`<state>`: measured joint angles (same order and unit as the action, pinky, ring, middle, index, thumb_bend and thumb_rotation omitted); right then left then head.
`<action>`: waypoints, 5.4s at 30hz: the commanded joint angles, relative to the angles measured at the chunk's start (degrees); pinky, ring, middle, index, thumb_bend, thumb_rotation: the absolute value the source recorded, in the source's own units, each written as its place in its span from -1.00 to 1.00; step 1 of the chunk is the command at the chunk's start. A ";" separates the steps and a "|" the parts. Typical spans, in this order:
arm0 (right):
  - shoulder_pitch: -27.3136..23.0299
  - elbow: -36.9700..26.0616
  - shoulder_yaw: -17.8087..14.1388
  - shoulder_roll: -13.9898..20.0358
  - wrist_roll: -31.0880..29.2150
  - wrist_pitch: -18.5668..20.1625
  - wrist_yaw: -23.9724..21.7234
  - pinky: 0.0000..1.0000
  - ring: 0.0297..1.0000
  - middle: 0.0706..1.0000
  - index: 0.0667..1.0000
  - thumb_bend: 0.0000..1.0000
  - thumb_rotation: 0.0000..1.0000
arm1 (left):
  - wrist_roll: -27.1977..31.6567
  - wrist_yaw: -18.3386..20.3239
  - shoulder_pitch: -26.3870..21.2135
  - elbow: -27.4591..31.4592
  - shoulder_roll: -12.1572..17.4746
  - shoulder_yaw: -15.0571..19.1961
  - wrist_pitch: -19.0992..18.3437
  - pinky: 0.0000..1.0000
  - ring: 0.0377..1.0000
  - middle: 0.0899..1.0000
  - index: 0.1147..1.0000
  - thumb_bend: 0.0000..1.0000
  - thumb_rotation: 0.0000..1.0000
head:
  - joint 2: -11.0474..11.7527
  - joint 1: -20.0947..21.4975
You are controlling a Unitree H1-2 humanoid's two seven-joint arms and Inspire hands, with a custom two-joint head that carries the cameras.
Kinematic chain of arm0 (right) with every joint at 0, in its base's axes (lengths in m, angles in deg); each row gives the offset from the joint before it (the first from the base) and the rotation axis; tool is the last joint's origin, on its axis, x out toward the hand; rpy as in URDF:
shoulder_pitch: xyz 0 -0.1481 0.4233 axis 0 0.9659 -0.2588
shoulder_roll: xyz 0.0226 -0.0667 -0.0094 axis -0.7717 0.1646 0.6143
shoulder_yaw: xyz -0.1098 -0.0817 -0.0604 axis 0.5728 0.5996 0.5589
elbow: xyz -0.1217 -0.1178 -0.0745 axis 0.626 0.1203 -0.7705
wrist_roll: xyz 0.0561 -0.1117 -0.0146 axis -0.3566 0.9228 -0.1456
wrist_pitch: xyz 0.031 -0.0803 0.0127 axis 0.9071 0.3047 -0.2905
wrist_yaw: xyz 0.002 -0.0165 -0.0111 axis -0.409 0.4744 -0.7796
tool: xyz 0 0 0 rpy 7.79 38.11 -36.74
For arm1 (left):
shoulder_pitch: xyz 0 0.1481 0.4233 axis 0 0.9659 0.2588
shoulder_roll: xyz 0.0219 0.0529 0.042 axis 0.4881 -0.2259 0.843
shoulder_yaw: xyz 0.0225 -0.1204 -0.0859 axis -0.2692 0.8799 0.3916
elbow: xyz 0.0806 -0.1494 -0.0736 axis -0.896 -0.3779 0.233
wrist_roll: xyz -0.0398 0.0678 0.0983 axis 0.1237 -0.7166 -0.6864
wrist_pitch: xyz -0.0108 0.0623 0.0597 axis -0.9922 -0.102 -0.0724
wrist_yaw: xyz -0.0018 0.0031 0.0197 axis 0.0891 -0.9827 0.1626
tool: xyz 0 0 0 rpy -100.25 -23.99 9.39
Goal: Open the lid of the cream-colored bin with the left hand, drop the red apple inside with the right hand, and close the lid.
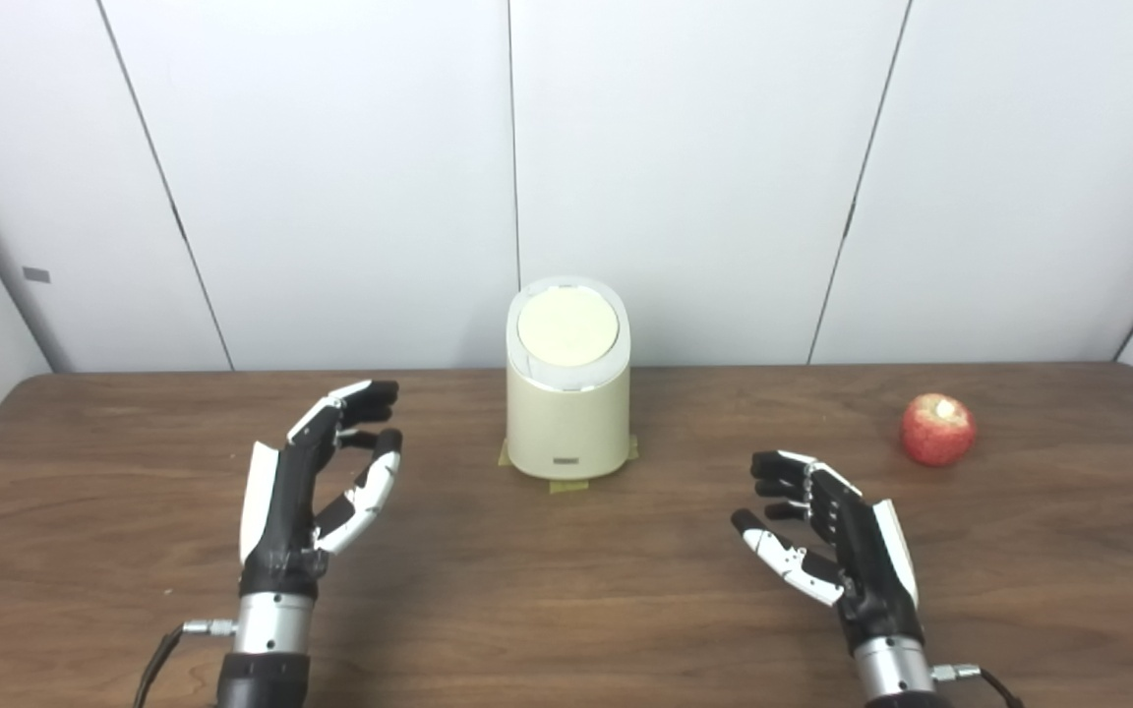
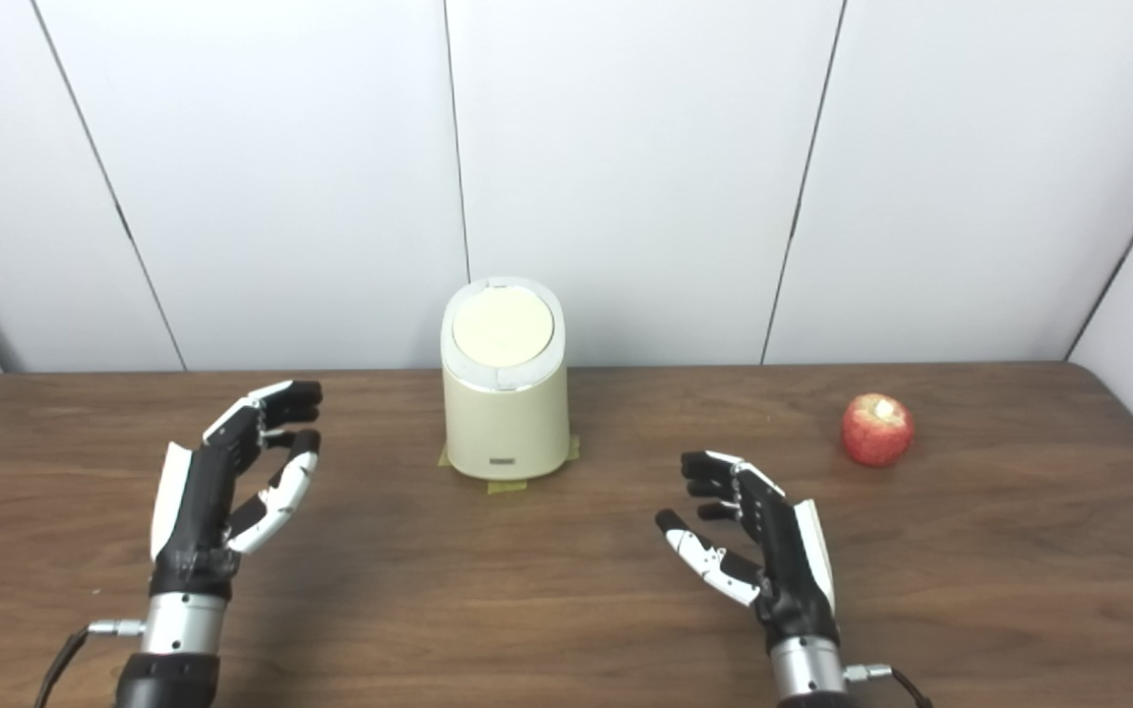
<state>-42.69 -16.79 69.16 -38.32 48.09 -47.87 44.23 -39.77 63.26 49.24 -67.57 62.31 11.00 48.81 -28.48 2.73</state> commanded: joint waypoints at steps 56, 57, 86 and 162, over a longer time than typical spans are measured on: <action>-0.80 -1.50 0.49 -0.40 0.50 -1.33 0.97 0.19 0.34 0.35 0.31 -0.50 -0.56 | -22.84 -3.53 -34.08 -19.22 -1.47 -16.09 -36.85 1.00 1.00 1.00 1.00 0.95 -0.69 | 0.36 1.11; -0.80 -1.48 0.53 -0.31 0.50 -1.48 0.91 0.19 0.34 0.35 0.31 -0.50 -0.56 | -22.82 -4.13 -34.14 -19.67 -1.58 -16.14 -36.48 1.00 1.00 1.00 1.00 0.93 -0.68 | 0.36 1.11; -0.96 -1.55 1.50 -0.28 3.21 -0.92 1.69 0.13 0.30 0.33 0.30 -0.52 -0.59 | -48.20 7.26 -38.45 -25.85 -1.88 -21.40 -38.60 1.00 1.00 1.00 1.00 1.00 -0.55 | 0.07 1.65; -1.63 -1.80 5.39 3.13 12.33 1.73 2.75 0.12 0.33 0.37 0.33 -0.47 -0.74 | 3.24 0.53 -16.80 -4.92 -6.38 -0.44 -10.17 1.00 1.00 1.00 1.00 0.07 1.00 | 0.89 1.52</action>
<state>-43.16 -17.42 74.20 -36.77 57.29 -44.17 46.01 -37.17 64.05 33.84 -75.33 55.47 10.40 36.06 -27.51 4.22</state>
